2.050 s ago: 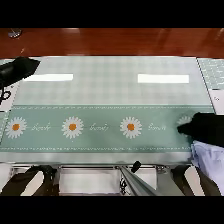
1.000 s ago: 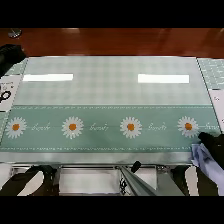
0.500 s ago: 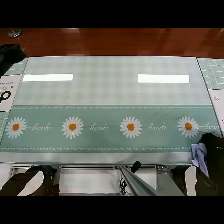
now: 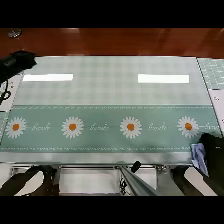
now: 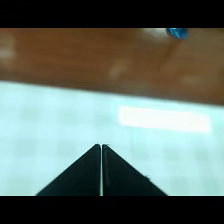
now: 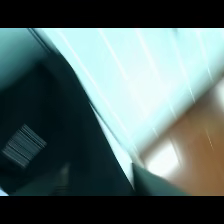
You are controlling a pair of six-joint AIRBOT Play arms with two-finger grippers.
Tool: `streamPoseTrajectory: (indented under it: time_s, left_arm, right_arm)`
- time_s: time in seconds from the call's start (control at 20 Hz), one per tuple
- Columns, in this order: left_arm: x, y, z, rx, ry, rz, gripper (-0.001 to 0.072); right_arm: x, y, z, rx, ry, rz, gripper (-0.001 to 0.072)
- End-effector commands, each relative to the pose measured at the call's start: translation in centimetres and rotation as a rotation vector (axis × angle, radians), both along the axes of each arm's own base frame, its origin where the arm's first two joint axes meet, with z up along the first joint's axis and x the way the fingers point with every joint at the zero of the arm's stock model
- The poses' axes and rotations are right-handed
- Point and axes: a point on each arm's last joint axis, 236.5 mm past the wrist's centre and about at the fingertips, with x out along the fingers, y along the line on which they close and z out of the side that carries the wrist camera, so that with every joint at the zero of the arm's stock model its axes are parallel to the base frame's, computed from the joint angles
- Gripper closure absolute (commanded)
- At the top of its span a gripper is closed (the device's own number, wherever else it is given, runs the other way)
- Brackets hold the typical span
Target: Fold the shirts.
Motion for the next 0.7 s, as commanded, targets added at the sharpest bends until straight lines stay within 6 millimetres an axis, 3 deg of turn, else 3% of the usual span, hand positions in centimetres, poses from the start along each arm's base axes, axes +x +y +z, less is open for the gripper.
streamPoseTrajectory:
  time_s: [0.0,0.05,0.1,0.15,0.25,0.35,0.5,0.65]
  left_arm:
    - [-3.2,-5.2,-5.2,-0.066,0.360,-0.209,0.0339]
    - [-4.1,-6.2,-6.2,-0.027,0.459,-0.253,0.0299]
    - [-4.8,-6.9,-6.7,0.045,0.522,-0.299,0.0297]
    - [-5.2,-7.6,-6.8,0.131,0.559,-0.327,0.0248]
    - [-4.6,-8.5,-5.6,0.299,0.543,-0.324,0.0103]
    - [-3.6,-9.4,-4.0,0.409,0.488,-0.277,0.0055]
    - [-3.6,-10.9,-4.5,0.454,0.513,-0.258,0.0056]
    - [-4.4,-11.3,-7.0,0.393,0.636,-0.195,0.0024]
  right_arm:
    - [16.1,6.1,2.0,0.157,-0.310,0.308,0.0121]
    - [19.0,9.4,1.7,0.220,-0.343,0.390,0.0107]
    - [20.9,12.6,1.1,0.277,-0.355,0.458,0.0108]
    - [22.1,15.7,0.4,0.335,-0.355,0.517,0.0108]
    - [23.1,21.1,-0.9,0.462,-0.339,0.603,0.0111]
    - [23.4,25.4,-1.4,0.586,-0.337,0.665,0.0112]
    - [23.4,27.4,-2.1,0.609,-0.308,0.705,0.0113]
    - [23.0,26.3,-2.9,0.523,-0.247,0.730,0.0113]
